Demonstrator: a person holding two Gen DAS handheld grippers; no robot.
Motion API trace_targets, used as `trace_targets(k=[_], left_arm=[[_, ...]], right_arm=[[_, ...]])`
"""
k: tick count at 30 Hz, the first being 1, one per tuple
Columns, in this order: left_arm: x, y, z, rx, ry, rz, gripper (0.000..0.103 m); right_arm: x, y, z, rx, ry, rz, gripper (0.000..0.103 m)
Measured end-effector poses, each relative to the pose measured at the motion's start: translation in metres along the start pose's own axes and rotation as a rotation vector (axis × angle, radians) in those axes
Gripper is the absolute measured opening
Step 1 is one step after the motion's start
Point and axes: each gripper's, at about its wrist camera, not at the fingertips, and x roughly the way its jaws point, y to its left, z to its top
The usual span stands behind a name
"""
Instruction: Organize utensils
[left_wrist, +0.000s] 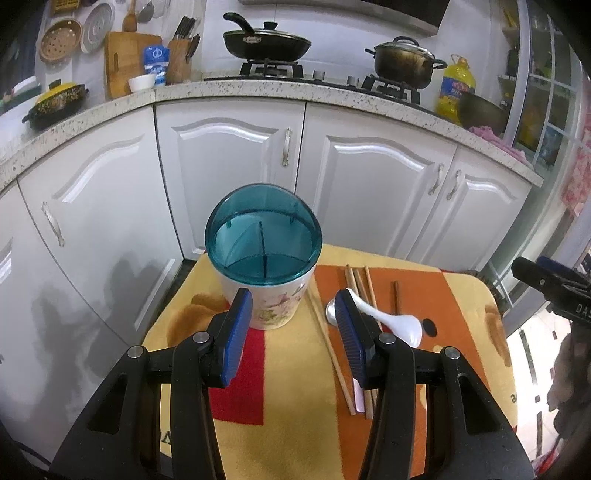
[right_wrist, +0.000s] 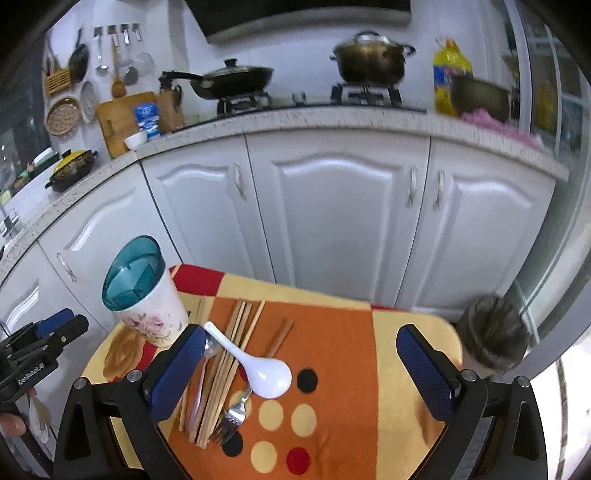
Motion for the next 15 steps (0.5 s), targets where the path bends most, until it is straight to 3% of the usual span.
trace_targets(k=[15], left_arm=[[-0.001,-0.009,0.004,0.01,0.0,-0.032,0.046]], right_arm=[[-0.025,0.018,0.003,0.011,-0.084,0.02,0.103]])
